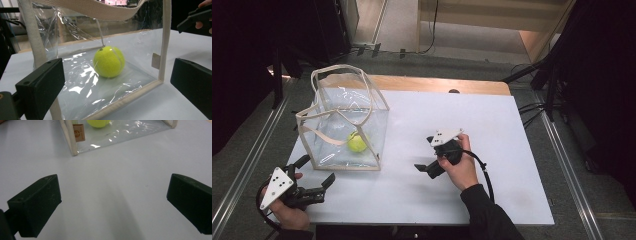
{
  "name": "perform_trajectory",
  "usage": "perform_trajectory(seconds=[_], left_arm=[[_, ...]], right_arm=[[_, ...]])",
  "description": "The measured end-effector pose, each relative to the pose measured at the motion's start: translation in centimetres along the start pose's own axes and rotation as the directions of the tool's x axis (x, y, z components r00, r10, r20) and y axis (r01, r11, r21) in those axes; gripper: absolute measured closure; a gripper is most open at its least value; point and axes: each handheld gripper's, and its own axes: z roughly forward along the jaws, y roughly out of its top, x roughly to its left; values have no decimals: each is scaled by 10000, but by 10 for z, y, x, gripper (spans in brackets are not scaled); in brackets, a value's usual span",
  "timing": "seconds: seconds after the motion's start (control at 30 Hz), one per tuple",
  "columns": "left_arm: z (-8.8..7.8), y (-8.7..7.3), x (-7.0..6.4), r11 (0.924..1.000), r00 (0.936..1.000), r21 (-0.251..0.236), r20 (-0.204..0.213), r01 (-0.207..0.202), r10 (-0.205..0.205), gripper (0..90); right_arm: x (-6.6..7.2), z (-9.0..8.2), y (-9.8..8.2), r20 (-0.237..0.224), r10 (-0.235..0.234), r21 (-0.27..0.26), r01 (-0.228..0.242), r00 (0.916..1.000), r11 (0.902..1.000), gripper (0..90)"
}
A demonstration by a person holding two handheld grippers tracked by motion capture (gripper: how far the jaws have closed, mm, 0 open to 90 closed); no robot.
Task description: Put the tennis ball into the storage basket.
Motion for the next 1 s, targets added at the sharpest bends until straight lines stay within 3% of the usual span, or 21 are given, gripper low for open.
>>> perform_trajectory(seconds=[0.43,1.0], left_arm=[[0,0,0,10000,10000,23,-30,-24,24,0],[0,0,-1,9999,9999,77,-23,-115,115,0]], right_arm=[[-3,-16,-35,328,592,-267,-584,9977,9979,0],[-8,-54,-68,930,1181,-966,-1091,9886,9893,0]])
